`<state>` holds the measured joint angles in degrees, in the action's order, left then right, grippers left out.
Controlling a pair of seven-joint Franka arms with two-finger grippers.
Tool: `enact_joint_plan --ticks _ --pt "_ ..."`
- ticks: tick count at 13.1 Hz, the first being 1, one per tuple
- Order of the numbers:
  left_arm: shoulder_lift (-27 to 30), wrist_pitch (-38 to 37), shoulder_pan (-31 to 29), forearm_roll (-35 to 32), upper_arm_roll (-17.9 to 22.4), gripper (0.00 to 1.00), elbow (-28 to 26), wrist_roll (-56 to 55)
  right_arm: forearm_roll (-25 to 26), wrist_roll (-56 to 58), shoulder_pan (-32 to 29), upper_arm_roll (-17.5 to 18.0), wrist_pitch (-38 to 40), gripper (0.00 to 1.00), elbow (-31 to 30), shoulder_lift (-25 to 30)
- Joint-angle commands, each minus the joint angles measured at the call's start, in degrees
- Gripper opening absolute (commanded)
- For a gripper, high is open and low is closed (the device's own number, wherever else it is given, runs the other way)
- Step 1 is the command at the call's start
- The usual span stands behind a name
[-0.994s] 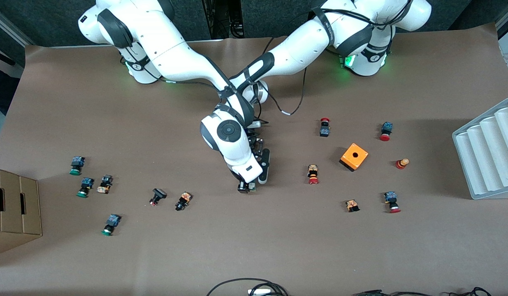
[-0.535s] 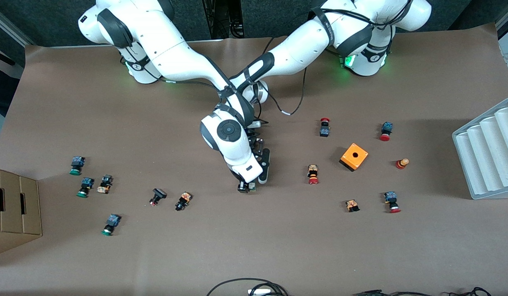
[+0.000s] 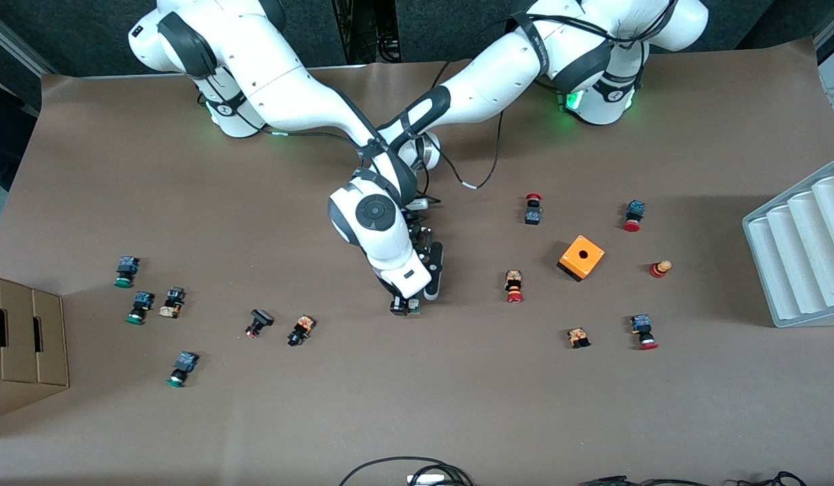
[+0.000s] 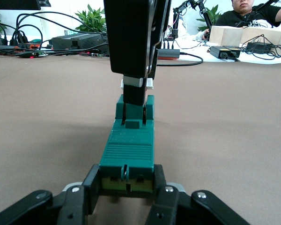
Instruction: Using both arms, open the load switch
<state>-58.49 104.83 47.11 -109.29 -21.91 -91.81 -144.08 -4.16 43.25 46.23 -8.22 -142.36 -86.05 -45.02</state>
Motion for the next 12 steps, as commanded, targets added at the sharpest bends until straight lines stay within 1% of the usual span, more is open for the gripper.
enact_joint_plan --ticks 1,12 --pt "-1.0 -1.0 0.5 0.6 0.4 0.28 0.3 -1.5 0.7 0.5 0.1 0.8 -0.6 0.59 -3.4 2.4" --pt "-1.0 -1.0 0.5 0.6 0.4 0.28 0.3 -1.5 0.7 0.5 0.3 0.9 1.0 0.58 -4.7 4.3"
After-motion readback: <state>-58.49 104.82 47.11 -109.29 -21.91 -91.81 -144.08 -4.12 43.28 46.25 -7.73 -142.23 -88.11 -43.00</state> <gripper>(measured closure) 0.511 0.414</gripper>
